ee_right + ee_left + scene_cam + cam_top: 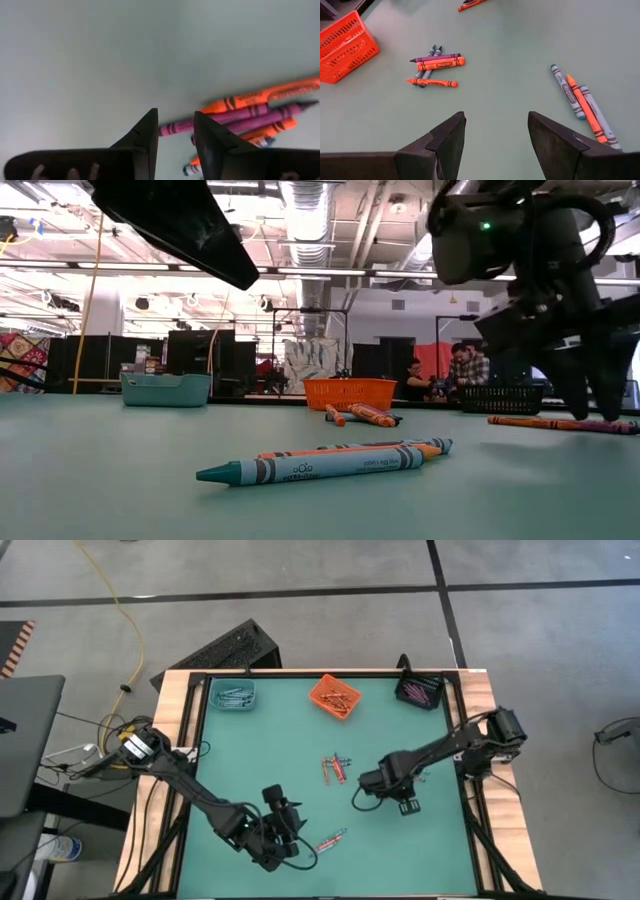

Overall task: Sort crayons
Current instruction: Put the orange crayon into the orange bin

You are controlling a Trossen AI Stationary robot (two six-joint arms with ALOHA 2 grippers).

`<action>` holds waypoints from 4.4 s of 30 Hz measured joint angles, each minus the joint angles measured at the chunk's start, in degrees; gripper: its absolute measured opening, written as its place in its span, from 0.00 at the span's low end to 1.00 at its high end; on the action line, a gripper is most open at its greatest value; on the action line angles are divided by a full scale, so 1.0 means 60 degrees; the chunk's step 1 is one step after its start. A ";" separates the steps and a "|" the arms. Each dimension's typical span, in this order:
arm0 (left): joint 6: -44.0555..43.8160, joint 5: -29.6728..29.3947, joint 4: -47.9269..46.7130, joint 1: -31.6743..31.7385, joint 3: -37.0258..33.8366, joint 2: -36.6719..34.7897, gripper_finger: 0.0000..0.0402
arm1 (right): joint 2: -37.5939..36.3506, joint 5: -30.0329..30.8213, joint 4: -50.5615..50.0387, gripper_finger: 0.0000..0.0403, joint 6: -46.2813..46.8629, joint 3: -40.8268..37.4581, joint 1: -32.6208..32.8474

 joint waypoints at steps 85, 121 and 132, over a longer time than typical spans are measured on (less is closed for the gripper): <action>-0.4351 0.0283 -0.3253 0.0557 -0.0007 0.0011 0.42 | 0.1595 0.3366 0.5805 0.29 -0.8866 0.3483 -0.0302; -0.4299 0.4063 -0.2017 0.4763 0.0006 0.1355 0.45 | -0.2936 0.4485 -0.0311 0.29 -0.1035 0.3487 0.2154; -0.4216 0.4534 -0.2065 0.4923 0.0011 0.1685 0.40 | -0.2860 0.4841 -0.0461 0.29 -0.0889 0.3487 0.2226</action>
